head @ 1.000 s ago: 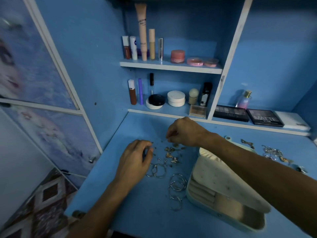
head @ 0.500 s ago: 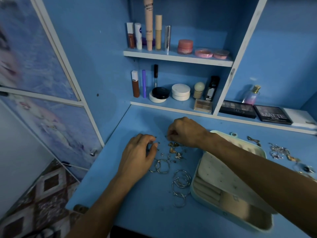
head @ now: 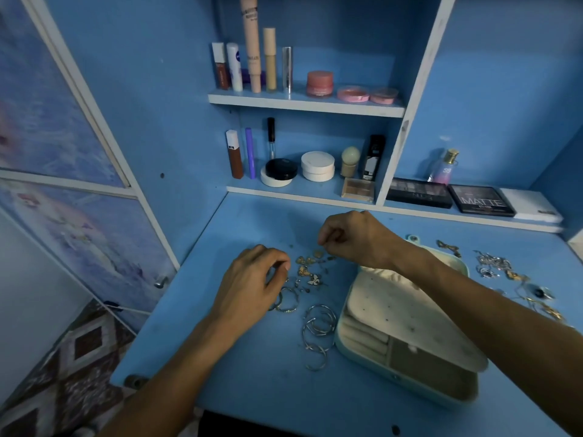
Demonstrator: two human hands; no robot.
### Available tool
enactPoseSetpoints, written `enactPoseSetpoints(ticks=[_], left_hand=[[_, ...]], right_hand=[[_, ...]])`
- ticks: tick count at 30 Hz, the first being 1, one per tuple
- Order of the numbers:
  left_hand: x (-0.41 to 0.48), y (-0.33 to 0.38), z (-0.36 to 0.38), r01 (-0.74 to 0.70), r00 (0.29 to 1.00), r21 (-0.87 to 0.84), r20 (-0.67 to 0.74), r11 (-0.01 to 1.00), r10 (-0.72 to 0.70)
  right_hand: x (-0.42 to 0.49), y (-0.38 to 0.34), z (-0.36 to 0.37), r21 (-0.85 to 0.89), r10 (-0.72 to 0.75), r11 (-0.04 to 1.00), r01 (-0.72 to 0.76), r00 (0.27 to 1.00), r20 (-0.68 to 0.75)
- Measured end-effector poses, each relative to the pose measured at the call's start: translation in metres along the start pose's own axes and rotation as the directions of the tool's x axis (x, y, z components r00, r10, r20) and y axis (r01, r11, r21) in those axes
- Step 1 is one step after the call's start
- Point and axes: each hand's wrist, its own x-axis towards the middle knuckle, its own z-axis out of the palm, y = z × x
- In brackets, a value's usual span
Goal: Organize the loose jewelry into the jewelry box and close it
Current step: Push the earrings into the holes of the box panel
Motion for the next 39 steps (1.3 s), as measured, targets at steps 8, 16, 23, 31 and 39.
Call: enactPoseSetpoints(ticks=[8,16,23,31,39], left_hand=[[0.022,0.015,-0.004,-0.034,0.985,0.031,0.168,0.999,0.028],[0.022,0.02,0.001,-0.034,0.969,0.117,0.247,0.993,0.004],[0.023,0.027,0.0,-0.084,0.969,0.093,0.24,0.992,0.06],[0.018,0.05,-0.002,-0.1,0.903,-0.09,0.409,0.991,0.128],[0.02,0.061,0.003,-0.088,0.885,-0.293,0.416,0.952,0.21]], right_hand=[[-0.029,0.007,-0.018,0.026,-0.015,1.0,0.017,0.999,-0.052],[-0.053,0.014,-0.022,0.024,0.009,1.0,-0.008,0.997,-0.071],[-0.056,0.018,-0.024,0.044,0.06,0.997,-0.057,0.995,-0.075],[-0.065,0.025,-0.025,0.042,0.076,0.996,-0.073,0.994,-0.075],[-0.07,0.023,-0.024,0.057,0.05,0.997,-0.046,0.996,-0.074]])
